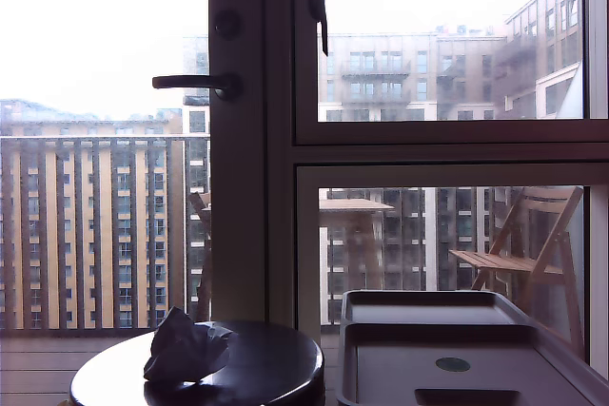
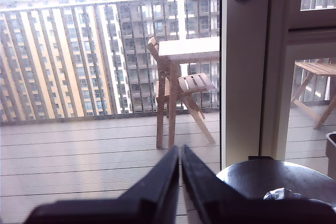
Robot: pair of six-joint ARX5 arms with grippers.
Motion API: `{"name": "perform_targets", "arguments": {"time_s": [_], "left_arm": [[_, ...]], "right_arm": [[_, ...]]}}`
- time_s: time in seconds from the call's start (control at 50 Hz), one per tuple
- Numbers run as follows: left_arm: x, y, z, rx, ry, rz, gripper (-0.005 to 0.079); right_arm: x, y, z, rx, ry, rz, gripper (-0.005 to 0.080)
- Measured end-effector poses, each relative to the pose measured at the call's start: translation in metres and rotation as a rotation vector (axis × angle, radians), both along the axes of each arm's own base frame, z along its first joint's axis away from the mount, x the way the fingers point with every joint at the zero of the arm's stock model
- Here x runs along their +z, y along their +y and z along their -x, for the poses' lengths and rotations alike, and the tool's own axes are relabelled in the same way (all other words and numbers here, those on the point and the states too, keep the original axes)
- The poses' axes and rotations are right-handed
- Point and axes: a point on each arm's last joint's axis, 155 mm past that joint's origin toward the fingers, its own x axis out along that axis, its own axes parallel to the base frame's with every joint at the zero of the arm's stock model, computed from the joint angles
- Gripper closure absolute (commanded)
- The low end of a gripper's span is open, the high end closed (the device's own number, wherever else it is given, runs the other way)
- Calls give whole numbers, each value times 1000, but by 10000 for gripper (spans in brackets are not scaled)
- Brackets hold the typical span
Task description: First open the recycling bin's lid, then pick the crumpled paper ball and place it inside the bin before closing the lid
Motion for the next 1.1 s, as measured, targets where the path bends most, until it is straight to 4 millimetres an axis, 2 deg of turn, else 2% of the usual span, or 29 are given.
{"name": "perform_targets", "arguments": {"time_s": [0.04,0.08,0.1,0.22,0.46,0.56,0.72,0.86,0.96,1.1], "left_arm": [[-2,-5,0,-27,9,19,763],[-6,-20,3,-111,42,40,763],[-4,-23,3,-126,41,41,763],[0,-25,4,-138,33,43,763],[5,-28,5,-157,20,91,763],[19,-32,8,-181,-3,118,763],[52,-46,21,-260,-40,112,763],[51,-70,32,-394,15,115,763],[38,-86,35,-484,99,129,761],[26,-105,40,-601,181,78,761]], "right_arm": [[-2,3,0,19,11,-18,765],[-9,5,2,30,66,-88,765],[-6,4,3,29,66,-97,765],[26,5,8,36,-5,-104,765],[38,12,9,74,-46,-102,765],[45,16,12,97,-49,-101,765],[85,31,28,183,-91,-93,765],[113,54,49,313,-114,-79,765],[115,68,58,390,-87,-78,765],[96,87,60,500,48,-77,765]]}}
